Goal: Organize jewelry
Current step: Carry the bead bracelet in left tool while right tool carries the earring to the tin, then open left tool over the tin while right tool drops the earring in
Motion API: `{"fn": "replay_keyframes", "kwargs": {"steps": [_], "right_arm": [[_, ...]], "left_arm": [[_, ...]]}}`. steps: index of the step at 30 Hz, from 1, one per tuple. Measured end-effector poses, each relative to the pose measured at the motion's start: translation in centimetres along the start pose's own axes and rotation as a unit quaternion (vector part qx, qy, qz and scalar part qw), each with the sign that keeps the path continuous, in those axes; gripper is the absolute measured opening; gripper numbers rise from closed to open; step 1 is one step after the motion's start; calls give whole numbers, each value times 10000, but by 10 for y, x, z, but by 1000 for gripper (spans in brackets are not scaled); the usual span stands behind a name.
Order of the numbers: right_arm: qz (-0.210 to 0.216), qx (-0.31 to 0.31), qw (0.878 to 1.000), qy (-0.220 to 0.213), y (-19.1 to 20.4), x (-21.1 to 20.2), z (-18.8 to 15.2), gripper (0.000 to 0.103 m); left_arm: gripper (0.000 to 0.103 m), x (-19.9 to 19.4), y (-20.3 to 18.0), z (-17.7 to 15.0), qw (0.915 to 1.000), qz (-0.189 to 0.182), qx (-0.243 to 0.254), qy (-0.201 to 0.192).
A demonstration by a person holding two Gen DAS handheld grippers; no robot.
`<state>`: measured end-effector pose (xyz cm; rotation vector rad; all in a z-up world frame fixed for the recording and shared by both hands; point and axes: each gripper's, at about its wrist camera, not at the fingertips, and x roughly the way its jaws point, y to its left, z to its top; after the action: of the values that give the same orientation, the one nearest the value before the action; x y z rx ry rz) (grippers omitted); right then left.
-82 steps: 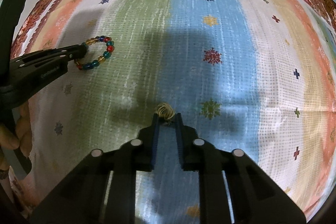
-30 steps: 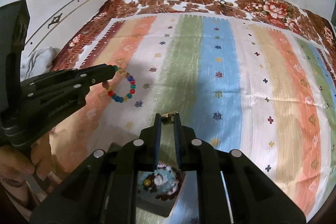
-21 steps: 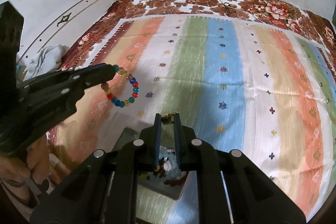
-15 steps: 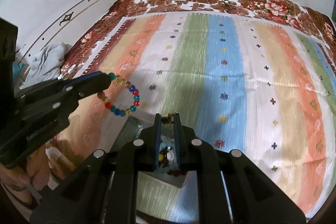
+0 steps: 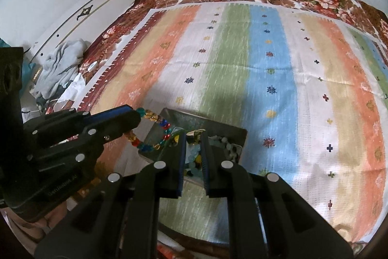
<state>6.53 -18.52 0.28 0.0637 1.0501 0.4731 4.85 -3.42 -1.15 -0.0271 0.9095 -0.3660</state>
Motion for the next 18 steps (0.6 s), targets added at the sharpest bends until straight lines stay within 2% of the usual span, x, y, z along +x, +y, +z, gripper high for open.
{"fn": "replay_keyframes", "kwargs": {"steps": [1, 2, 3, 4, 5, 9, 12, 18], "right_arm": [[-8, 16, 10000, 5, -1, 0, 0, 16], [-14, 47, 10000, 2, -2, 0, 0, 29], [-17, 57, 10000, -22, -3, -1, 0, 40], [-60, 54, 10000, -52, -5, -3, 0, 43], [-118, 41, 9999, -86, -5, -5, 0, 46], [-377, 59, 9990, -241, -12, -13, -3, 57], [-348, 141, 9988, -314, -17, -18, -8, 64], [-467, 216, 9977, -449, -24, -29, -18, 71]], "left_arm": [[10, 1, 0, 0, 10000, 14, 13, 13], [13, 0, 0, 0, 10000, 69, 20, -13], [24, 0, 1, 1, 9999, 116, 39, -18], [35, 0, 2, 1, 9999, 136, 45, -39], [38, -1, 2, 2, 9999, 149, 33, -57], [43, -3, 7, 3, 9998, 164, -34, -83], [49, -8, 4, 1, 9998, 137, 26, -154], [56, -16, -1, -8, 9997, 54, 96, -230]]}}
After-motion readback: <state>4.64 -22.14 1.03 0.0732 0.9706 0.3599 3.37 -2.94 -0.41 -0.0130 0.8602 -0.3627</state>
